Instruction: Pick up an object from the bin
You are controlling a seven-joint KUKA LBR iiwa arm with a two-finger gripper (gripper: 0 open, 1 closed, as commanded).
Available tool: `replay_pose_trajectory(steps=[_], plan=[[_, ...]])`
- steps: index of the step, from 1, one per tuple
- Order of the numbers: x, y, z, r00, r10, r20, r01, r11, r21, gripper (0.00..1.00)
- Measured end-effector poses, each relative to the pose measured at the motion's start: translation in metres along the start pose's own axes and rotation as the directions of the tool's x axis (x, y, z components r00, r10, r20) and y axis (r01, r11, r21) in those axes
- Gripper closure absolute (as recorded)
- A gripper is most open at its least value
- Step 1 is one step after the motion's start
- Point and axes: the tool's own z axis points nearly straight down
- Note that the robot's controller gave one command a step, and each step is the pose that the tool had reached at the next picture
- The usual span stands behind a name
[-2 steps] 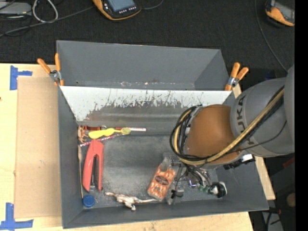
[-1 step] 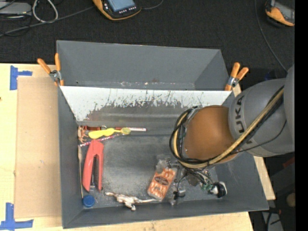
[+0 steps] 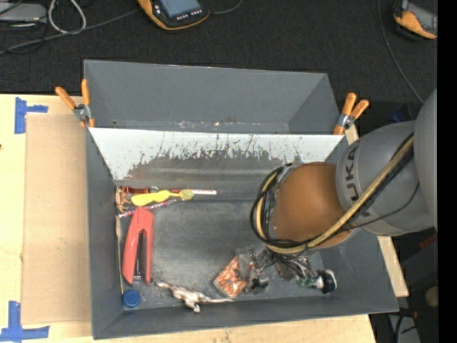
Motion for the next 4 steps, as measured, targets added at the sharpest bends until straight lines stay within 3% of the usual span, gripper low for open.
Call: replay_pose_trajectory(steps=[1,2,3,4], plan=[[0.0,0.0,0.0,1.0,0.001,0.0,-0.001,1.0,0.0,1.0],[-0.003,0.006,-0.071,1.0,-0.027,-0.005,0.027,1.0,-0.002,1.0],[-0.005,0.006,-0.109,1.0,-0.027,-0.007,0.027,1.0,-0.002,1.0],[0.004,-0.019,-0.085,0.999,0.041,0.004,-0.041,0.999,0.0,1.0]])
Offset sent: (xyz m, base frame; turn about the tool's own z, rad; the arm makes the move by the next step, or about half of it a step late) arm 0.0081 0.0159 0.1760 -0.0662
